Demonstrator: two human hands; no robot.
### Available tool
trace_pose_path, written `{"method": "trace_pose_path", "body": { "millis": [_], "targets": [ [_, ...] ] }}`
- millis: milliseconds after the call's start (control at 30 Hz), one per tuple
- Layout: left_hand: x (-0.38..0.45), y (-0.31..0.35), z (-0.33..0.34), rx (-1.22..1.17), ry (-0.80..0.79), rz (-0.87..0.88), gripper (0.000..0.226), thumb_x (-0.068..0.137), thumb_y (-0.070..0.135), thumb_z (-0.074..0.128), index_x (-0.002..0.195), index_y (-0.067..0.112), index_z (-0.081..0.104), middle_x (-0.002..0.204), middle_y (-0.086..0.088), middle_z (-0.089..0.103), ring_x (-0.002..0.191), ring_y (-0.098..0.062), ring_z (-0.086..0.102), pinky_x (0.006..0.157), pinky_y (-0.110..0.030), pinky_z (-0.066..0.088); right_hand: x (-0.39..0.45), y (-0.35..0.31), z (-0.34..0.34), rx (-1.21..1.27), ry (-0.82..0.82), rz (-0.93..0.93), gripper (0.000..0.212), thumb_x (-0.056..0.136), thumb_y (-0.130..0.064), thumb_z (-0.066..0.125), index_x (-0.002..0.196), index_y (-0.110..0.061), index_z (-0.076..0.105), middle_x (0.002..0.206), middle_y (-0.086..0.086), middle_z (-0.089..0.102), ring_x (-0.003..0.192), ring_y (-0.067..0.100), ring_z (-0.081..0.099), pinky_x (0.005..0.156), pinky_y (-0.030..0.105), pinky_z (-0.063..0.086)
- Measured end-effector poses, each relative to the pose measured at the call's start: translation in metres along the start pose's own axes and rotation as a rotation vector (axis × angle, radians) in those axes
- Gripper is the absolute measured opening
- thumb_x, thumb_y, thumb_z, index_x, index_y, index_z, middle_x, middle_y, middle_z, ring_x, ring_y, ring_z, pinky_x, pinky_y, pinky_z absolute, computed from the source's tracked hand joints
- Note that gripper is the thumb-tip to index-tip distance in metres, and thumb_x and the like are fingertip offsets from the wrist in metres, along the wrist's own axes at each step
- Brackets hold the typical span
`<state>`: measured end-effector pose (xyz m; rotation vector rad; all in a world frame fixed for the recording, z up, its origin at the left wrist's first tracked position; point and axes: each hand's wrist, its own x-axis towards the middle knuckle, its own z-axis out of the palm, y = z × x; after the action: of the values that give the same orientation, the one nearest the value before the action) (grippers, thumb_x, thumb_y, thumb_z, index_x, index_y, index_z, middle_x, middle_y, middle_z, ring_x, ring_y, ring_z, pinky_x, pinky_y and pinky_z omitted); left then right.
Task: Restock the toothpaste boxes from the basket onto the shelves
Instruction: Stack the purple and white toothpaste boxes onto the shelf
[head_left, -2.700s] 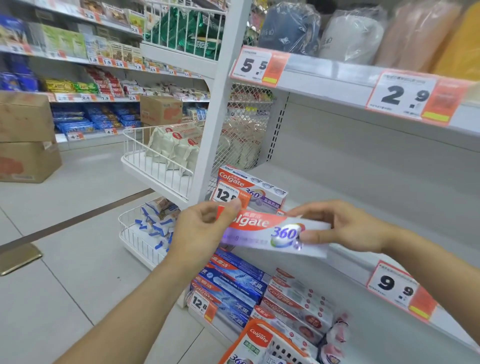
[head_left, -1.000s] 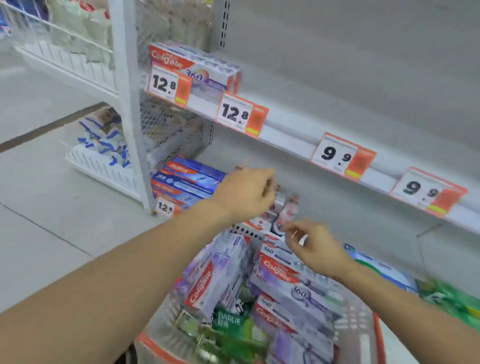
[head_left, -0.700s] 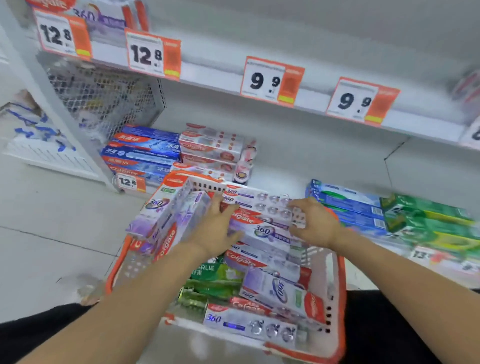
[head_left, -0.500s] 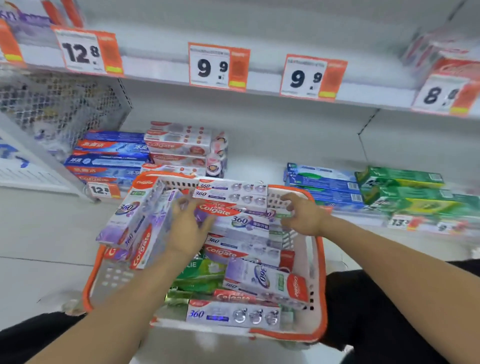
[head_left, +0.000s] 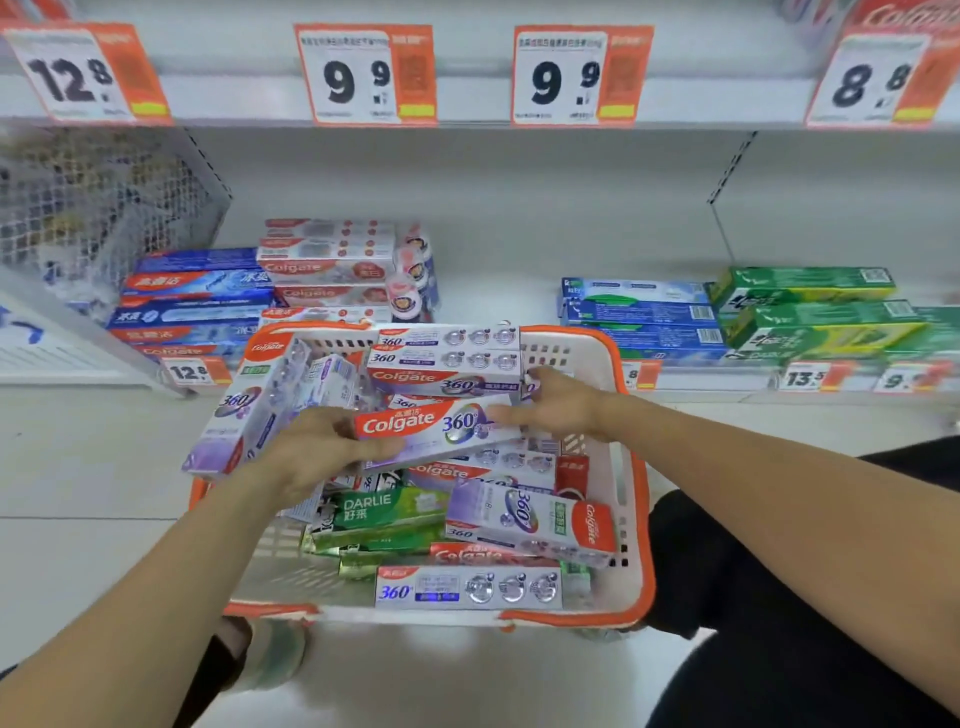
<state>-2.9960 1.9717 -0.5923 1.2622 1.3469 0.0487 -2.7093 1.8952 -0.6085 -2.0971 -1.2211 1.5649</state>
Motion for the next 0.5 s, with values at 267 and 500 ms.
{"method": "trace_pose_path", "body": {
  "millis": [267, 500],
  "targets": [
    [-0.049, 0.022, -0.034, -0.042, 0.115, 0.160, 0.053, 0.062, 0.030, 0.087, 0.105, 0.006, 0.066, 0.082, -0.001, 0.077, 0.082, -0.021, 0.073, 0.079, -0.042, 0.062, 0.021, -0.029, 0.019, -0.341, 0.393, -0.182, 0.075, 0.085, -0.035, 0.077, 0.151, -0.031, 0.041, 0.137, 0.014, 0.053, 0.119, 0.031, 0.057, 0.102, 0.035, 0.046],
    [-0.088, 0.050, -0.066, 0.071, 0.175, 0.280, 0.023, 0.083, 0.029, 0.075, 0.099, 0.013, 0.073, 0.091, 0.000, 0.078, 0.083, -0.019, 0.075, 0.067, -0.034, 0.063, -0.002, -0.048, 0.010, -0.537, 0.332, -0.140, 0.061, 0.088, -0.034, 0.075, 0.144, -0.023, 0.052, 0.138, 0.011, 0.060, 0.113, 0.028, 0.064, 0.095, 0.034, 0.049]
  ]
}}
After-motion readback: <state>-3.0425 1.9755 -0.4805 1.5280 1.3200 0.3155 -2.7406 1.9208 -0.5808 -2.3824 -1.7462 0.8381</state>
